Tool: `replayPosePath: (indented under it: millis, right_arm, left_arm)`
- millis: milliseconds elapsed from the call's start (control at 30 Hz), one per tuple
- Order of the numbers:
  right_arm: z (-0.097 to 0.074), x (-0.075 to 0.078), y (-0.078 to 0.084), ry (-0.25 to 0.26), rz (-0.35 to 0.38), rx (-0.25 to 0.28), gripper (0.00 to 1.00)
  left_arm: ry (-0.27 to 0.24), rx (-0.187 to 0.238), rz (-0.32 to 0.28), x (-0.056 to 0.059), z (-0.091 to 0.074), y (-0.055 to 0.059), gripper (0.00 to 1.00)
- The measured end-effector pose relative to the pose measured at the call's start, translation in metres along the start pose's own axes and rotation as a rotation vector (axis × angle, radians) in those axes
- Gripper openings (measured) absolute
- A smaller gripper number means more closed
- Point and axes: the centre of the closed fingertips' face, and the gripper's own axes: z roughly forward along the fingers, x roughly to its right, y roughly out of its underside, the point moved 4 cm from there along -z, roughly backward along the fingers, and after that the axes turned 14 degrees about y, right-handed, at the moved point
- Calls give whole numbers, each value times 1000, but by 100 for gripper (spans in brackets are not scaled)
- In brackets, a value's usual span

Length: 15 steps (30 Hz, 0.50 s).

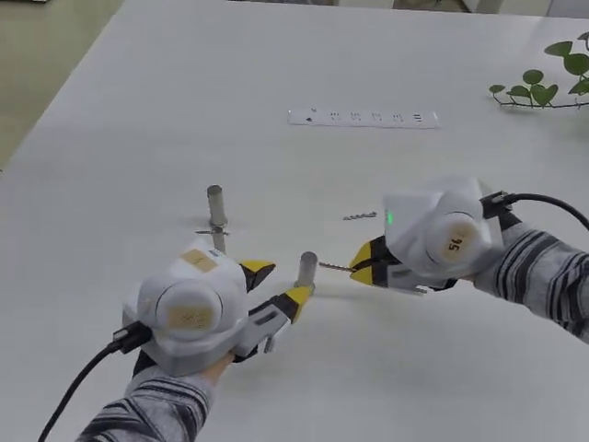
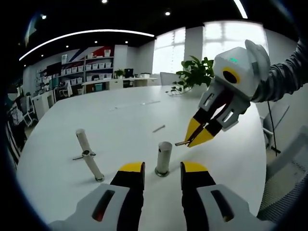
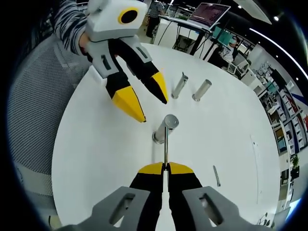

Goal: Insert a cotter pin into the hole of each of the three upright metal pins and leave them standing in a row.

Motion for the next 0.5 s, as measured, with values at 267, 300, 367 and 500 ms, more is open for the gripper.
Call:
replayPosePath:
  millis: [267, 300, 367, 500]
  right_arm:
    - [5, 2, 2, -4, -11, -5, 0]
    - [6, 2, 3, -5, -12, -5, 0]
    - [7, 2, 3, -8, -13, -6, 0]
    - [8, 1, 4, -14, -17, -8, 0]
  left_arm:
    - [-24, -8, -69, -5, 16, 7, 24]
    - [-25, -6, -73, -5, 18, 7, 24]
    - [-28, -8, -78, -5, 21, 8, 23]
    - [-32, -21, -97, -6, 28, 12, 22]
